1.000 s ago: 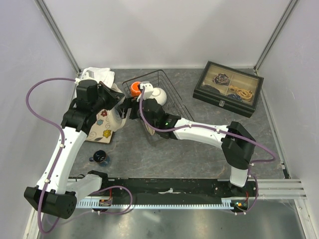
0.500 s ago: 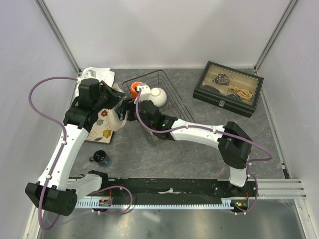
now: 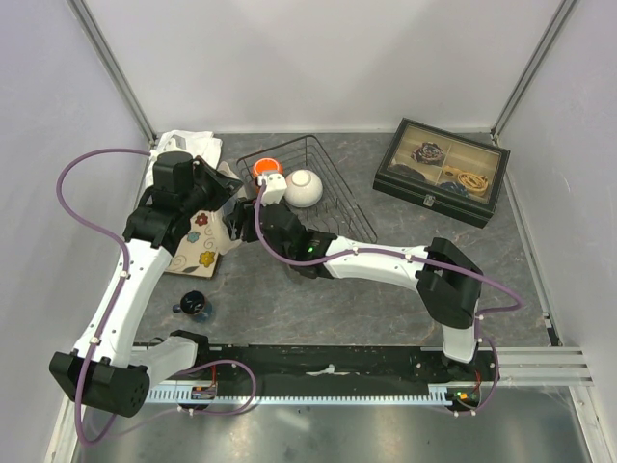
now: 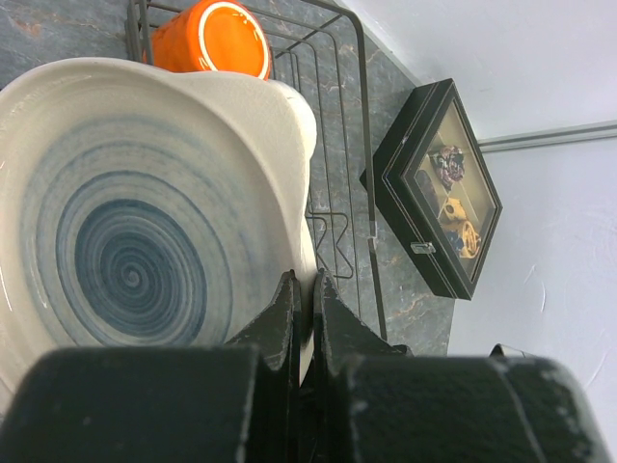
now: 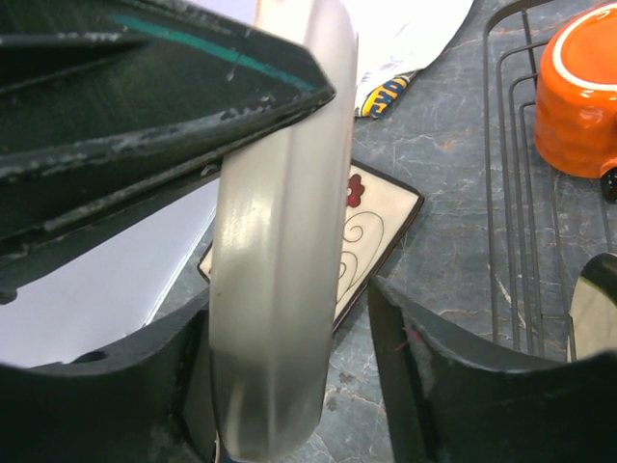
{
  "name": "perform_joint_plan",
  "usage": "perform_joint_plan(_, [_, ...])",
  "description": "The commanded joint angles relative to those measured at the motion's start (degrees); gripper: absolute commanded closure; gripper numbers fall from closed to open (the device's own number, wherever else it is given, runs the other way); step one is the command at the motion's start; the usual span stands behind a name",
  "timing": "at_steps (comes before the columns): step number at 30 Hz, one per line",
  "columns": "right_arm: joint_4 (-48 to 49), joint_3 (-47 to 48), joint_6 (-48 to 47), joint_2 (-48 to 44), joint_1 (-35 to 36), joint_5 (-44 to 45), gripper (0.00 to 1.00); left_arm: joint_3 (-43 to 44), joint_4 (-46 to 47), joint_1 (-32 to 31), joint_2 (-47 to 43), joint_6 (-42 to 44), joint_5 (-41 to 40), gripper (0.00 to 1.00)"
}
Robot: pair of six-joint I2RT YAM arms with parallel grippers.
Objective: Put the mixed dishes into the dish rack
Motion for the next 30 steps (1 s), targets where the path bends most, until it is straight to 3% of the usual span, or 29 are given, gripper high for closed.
perform_joint_plan(1, [2.6,-0.5,-0.2,-0.6,0.2,2.0,0.40,3.5,9.6,-0.1,-1.3,-1.5,0.0,0.98])
perform_joint_plan(11, [4.9,-2.5,-0.7,-1.4,0.2,0.4,0.50,2.9,9.9,-0.1,-1.2,-1.8,0.6,0.99])
perform_joint_plan(14, [6.7,-3.6,-1.0,-2.2,0.2,-0.3,0.63,2.3,10.1,0.0,-1.7,-1.8,0.7,0.98])
perform_joint_plan(15, [7.1,-3.8,-1.0,-2.3,0.3,-0.4,0.76,2.1,10.1,0.0,-1.8,-1.8,0.7,0.98])
perform_joint_plan(18, [7.2,-4.2,-0.9,-2.7,0.3,-0.4,0.98,1.8,10.1,-0.1,-1.8,-1.8,0.8,0.98])
perform_joint_plan(20, [7.1,-4.7,-1.0,-3.3,0.2,-0.2,1.00,1.5,10.2,-0.1,-1.9,-1.8,0.8,0.97])
perform_joint_plan(23, [7.2,-5.4,-1.0,-4.0,0.2,0.4,1.00,1.2,10.3,-0.1,-1.9,-1.9,0.9,0.92])
perform_joint_plan(26, [7.4,-6.2,-1.0,-5.1,0.2,1.3,1.00,0.9,10.5,0.0,-2.1,-2.0,1.1,0.78])
perform_joint_plan(30, [6.9,-6.1,-1.3,-5.9,0.2,1.3,1.00,0.9,10.4,-0.1,-2.0,-2.0,1.0,0.52])
